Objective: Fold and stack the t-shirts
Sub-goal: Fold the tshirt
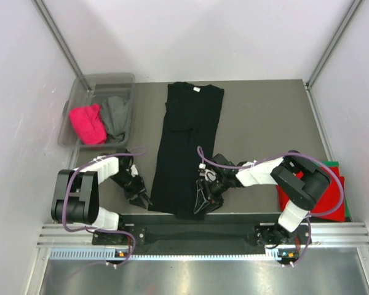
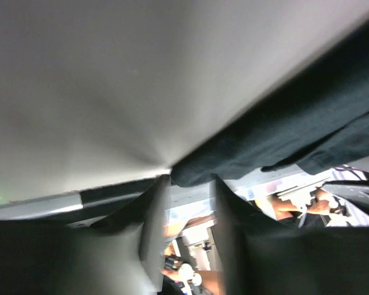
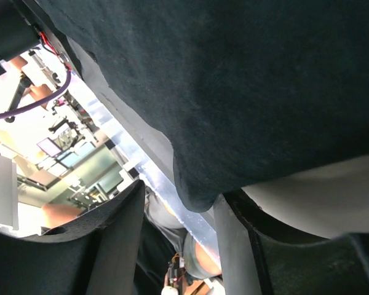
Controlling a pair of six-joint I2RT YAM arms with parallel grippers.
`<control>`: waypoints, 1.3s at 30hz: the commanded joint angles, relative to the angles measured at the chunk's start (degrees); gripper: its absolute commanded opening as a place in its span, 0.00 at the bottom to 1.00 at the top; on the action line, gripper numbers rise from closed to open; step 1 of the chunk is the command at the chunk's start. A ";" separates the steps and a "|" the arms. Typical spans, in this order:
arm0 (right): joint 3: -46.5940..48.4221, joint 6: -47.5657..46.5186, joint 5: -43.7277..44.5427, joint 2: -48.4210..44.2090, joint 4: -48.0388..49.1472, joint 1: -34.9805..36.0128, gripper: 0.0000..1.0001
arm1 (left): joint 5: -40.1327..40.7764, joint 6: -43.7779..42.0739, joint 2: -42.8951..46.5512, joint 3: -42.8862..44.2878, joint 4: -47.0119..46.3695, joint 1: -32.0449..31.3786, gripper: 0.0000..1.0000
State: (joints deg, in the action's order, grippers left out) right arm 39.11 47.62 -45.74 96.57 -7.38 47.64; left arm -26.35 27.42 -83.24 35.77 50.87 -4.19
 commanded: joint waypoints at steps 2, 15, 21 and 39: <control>1.58 0.11 0.65 -0.77 -0.01 1.23 0.47 | 1.04 0.88 -2.10 1.67 -3.67 -0.91 0.33; 0.61 0.46 0.03 -1.30 1.93 1.40 0.09 | -0.28 0.00 -0.35 1.58 -4.91 -3.20 0.00; 2.02 -6.36 -1.46 -6.20 -3.06 -2.80 0.00 | 0.33 -4.38 5.88 5.88 -3.51 -3.20 0.00; 22.40 -38.82 -2.61 -7.90 -16.18 -28.74 0.00 | 2.26 -14.49 -3.94 32.60 -16.84 -7.15 0.00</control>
State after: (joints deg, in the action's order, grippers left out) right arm 57.47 15.42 -47.70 86.76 -22.02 20.36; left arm -25.85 16.40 -86.50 64.71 40.60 -11.27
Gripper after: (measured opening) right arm 0.015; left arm 0.014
